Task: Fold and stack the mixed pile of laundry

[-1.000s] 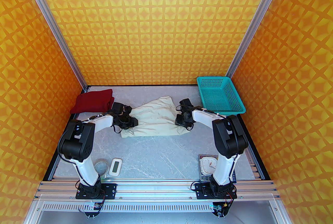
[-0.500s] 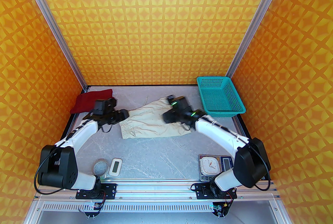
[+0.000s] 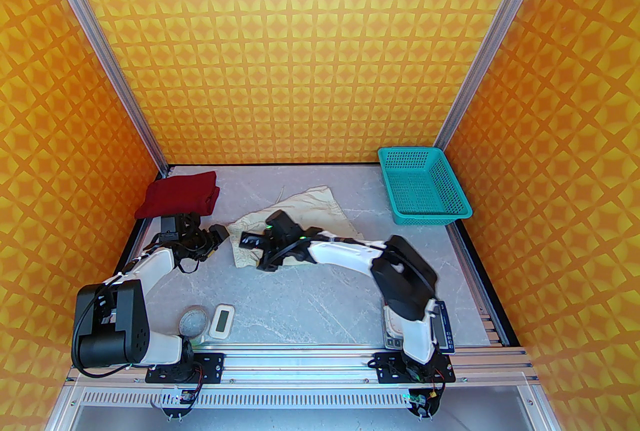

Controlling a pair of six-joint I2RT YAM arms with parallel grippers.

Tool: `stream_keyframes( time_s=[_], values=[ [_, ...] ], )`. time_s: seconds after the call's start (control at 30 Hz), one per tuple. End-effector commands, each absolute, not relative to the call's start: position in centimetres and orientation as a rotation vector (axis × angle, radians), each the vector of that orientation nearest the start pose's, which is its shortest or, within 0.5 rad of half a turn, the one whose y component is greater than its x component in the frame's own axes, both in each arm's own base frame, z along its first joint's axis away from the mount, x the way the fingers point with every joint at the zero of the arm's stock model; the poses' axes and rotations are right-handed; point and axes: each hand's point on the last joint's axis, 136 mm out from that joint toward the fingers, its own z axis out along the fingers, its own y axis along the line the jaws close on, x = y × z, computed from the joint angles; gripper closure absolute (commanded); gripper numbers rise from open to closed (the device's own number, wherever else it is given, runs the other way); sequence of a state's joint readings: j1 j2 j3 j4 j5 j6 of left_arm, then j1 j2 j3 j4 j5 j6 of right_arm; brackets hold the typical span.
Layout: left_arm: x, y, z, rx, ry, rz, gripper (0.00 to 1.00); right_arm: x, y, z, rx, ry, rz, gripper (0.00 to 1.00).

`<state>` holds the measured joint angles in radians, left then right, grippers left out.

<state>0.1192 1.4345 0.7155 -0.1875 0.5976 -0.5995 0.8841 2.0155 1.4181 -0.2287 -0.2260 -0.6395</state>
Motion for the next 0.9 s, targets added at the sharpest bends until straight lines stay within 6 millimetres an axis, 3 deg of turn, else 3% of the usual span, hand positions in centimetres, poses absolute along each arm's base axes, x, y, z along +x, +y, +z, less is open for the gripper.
stream_keyframes(
  time_s=[0.0,0.23,0.4,0.53,0.7,0.87],
  values=[
    [34.7,-5.8,8.9,-0.629,2.396,-0.987,0.26,31.0,45.0,8.4,-1.808,1.58,0.349,0.28],
    [34.6,-5.3,8.5,-0.658,2.398,-0.984,0.26,30.1,45.5,5.6,-1.919,1.563,0.285,0.25],
    [34.4,-5.1,8.0,-0.691,2.407,-0.986,0.24,31.8,46.1,4.1,-1.859,1.617,0.226,0.29],
    [34.1,-5.3,7.7,-0.731,2.408,-1.014,0.23,32.5,46.7,3.7,-1.81,1.643,0.227,0.43],
    [33.6,-6.0,7.4,-0.813,2.388,-1.094,0.23,32.8,47.3,6.0,-1.716,1.616,0.285,0.82],
    [33.6,-6.3,8.2,-0.932,2.323,-1.161,0.21,32.5,46.8,8.4,-1.655,1.558,0.337,0.92]
  ],
)
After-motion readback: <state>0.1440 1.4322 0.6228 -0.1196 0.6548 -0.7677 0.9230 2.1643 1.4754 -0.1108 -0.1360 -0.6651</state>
